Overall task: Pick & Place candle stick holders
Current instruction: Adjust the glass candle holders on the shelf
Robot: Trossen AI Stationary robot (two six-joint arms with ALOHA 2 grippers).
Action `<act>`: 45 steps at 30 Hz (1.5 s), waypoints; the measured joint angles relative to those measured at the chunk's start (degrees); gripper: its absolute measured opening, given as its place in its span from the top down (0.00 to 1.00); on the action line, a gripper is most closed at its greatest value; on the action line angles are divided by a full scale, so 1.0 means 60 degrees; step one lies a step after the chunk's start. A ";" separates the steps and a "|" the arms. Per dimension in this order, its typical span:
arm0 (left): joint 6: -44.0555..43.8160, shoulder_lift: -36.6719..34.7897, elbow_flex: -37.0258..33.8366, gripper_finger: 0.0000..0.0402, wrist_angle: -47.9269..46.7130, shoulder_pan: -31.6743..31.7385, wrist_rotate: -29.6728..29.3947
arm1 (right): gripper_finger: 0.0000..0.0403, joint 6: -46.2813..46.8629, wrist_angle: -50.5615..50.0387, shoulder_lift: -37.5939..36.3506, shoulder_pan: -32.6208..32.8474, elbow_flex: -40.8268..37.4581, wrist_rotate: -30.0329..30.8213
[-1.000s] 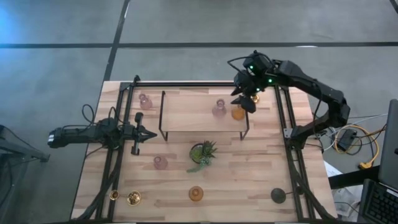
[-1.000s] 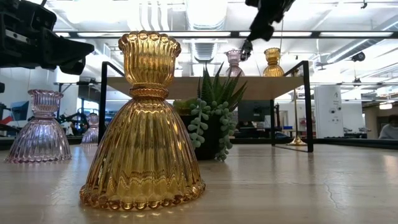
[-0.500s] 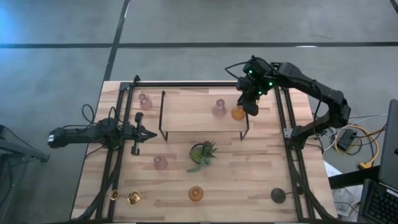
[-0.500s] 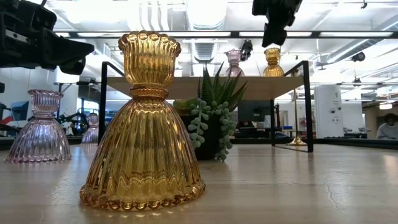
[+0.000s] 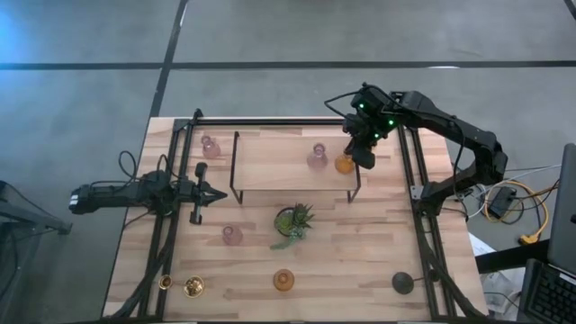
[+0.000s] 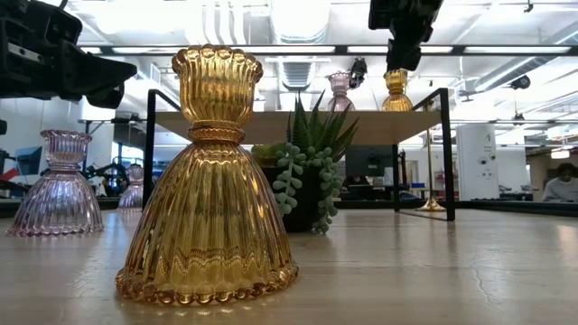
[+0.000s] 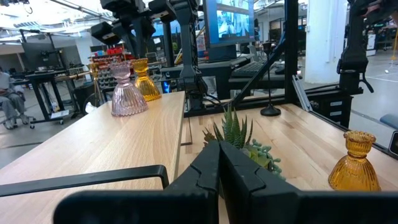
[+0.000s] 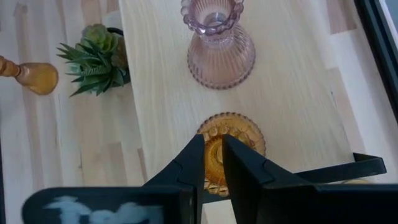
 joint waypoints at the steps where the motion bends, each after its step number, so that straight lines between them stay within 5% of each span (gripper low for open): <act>1: 0.0003 0.0000 0.0000 0.97 0.0000 0.0004 -0.0003 | 0.88 0.0000 0.0011 0.0000 0.0000 0.0000 0.0010; 7: 0.0001 0.0000 0.0000 0.97 0.0003 0.0002 -0.0003 | 0.88 -0.0004 0.0021 0.0000 0.0003 -0.0001 0.0818; 24: 0.0004 0.0000 0.0000 0.97 0.0004 0.0003 -0.0003 | 0.88 -0.0011 0.0138 0.0009 0.0004 0.0410 0.0692; 45: 0.0001 0.0000 0.0000 0.97 0.0001 0.0003 -0.0002 | 0.88 -0.0546 0.2404 0.0914 0.1042 0.0708 0.0814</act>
